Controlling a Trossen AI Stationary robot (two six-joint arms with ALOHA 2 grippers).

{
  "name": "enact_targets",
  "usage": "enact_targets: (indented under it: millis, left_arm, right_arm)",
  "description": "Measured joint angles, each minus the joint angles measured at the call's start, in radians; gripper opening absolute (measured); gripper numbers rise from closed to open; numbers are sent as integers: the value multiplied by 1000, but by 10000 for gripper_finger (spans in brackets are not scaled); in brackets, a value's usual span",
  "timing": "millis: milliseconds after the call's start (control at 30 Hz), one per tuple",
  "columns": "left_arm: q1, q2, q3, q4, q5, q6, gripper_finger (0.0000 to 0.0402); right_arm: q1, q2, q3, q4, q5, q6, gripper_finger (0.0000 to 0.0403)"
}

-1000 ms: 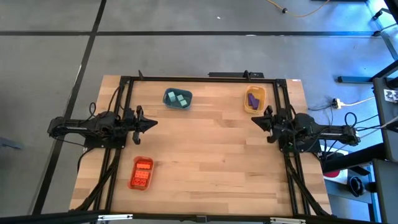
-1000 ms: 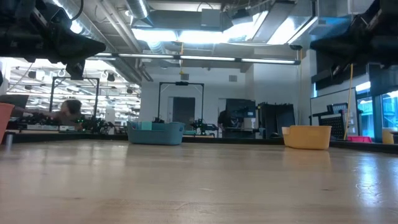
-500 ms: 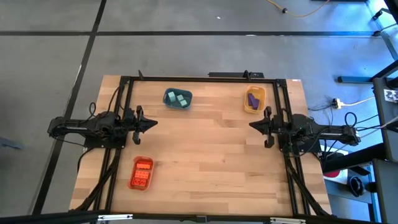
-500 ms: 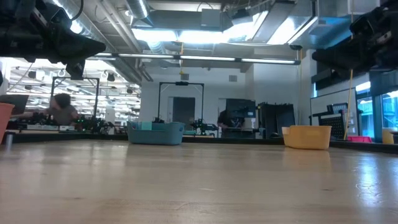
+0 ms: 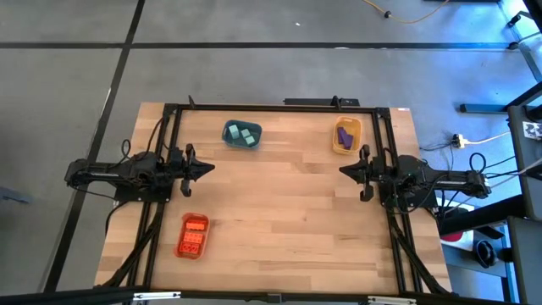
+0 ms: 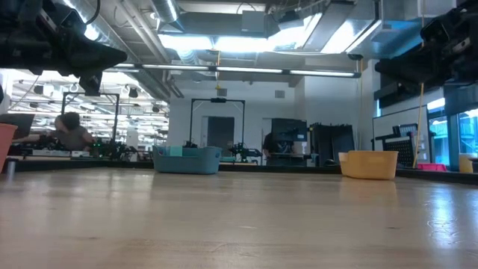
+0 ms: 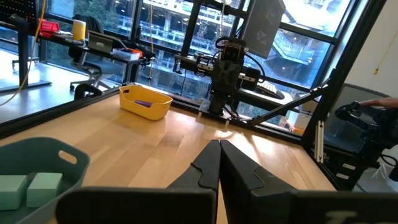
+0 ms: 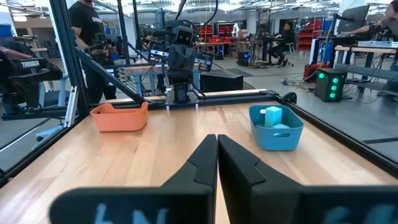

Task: Sort & place blocks by color
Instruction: Return to Home Position

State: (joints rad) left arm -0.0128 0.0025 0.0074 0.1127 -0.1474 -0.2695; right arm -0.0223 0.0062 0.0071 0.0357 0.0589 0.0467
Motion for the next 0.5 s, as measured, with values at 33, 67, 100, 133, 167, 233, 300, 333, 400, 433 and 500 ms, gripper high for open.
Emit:
enact_targets:
  millis: [33, 67, 100, 133, 167, 233, 300, 333, 400, 433, 500]
  left_arm:
    - [-1, 0, 0, -1, 0, 0, 0]
    - [-2, 0, 0, -1, 0, 0, 0]
    - [-2, 0, 0, 3, 0, 0, 0]
    - [-2, 0, 0, 9, 0, 0, 0]
    - [-2, 0, 0, 9, 0, 0, 0]
    - [-2, 0, 0, 5, 0, 0, 0]
    - [-2, 0, 0, 5, 0, 0, 0]
    - [-2, 0, 0, 5, 0, 0, 0]
    - [-2, 0, 0, 2, 0, 0, 0]
    - [-2, 0, 0, -2, 0, 0, 0]
    - [-2, 0, 0, -19, 0, 0, 0]
  right_arm:
    - [0, 0, 0, 0, 0, 0, 16]
    - [0, -3, 0, 0, 0, -1, 16]
    - [0, -6, 0, 2, 0, -1, 16]
    - [0, -6, 1, 5, 0, -1, 16]
    - [0, -6, 1, 2, 0, -1, 16]
    - [0, -6, 1, 0, 0, -1, 16]
    - [0, -6, 1, 1, 0, -2, 16]
    - [0, -6, 1, 0, 0, -2, 16]
    - [0, -6, 1, 1, 0, -2, 16]
    - [0, -6, 1, 1, 0, -2, 16]
    - [0, -6, 1, 1, 0, -2, 16]
